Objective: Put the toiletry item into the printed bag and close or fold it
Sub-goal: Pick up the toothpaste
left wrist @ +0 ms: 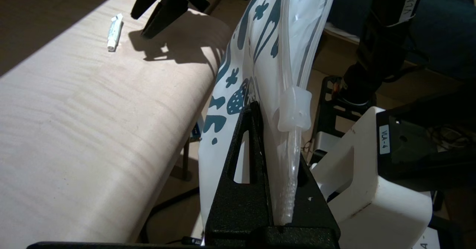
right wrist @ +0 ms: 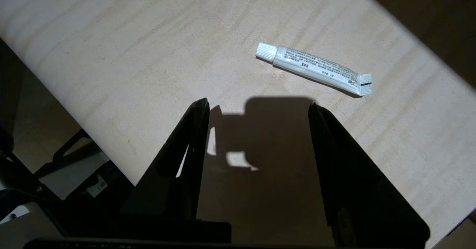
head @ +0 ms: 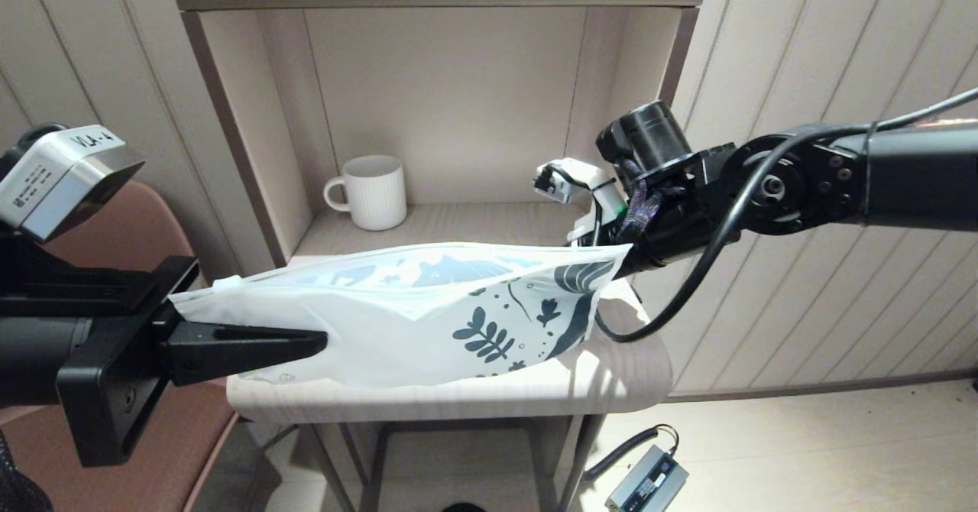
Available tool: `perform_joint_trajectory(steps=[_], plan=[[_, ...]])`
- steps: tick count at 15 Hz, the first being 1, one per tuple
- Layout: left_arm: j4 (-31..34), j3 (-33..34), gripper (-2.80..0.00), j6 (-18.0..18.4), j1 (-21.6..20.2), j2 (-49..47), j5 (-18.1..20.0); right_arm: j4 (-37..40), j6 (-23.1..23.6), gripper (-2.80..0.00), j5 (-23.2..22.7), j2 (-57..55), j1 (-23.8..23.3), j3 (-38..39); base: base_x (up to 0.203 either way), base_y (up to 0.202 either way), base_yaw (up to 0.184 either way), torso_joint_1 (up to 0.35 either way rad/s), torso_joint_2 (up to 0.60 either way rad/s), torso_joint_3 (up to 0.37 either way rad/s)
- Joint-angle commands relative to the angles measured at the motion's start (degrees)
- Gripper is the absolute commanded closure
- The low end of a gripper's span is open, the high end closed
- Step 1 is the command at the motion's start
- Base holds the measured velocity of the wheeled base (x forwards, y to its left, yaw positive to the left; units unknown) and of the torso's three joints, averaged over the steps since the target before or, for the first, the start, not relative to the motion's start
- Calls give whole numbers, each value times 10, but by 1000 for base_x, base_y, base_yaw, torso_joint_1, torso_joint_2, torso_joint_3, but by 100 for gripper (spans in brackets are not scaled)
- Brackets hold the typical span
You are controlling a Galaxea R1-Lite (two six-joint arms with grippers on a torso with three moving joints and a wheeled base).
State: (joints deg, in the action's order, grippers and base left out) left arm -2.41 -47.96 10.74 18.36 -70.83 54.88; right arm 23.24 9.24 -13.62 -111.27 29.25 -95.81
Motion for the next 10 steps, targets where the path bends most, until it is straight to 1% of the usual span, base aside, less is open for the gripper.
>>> perform_joint_trajectory(steps=[1, 4, 10], plan=[[0, 0, 0, 1, 0, -1, 3, 1, -2, -280, 4, -17, -2, -7, 0, 0, 0, 0, 0, 0], [0, 1, 0, 1, 0, -2, 4, 1, -4, -280, 19, -36, -2, -26, 0, 0, 0, 0, 0, 0], [0, 1, 0, 1, 0, -4, 5, 1, -4, -280, 30, -60, -3, -53, 0, 0, 0, 0, 0, 0]])
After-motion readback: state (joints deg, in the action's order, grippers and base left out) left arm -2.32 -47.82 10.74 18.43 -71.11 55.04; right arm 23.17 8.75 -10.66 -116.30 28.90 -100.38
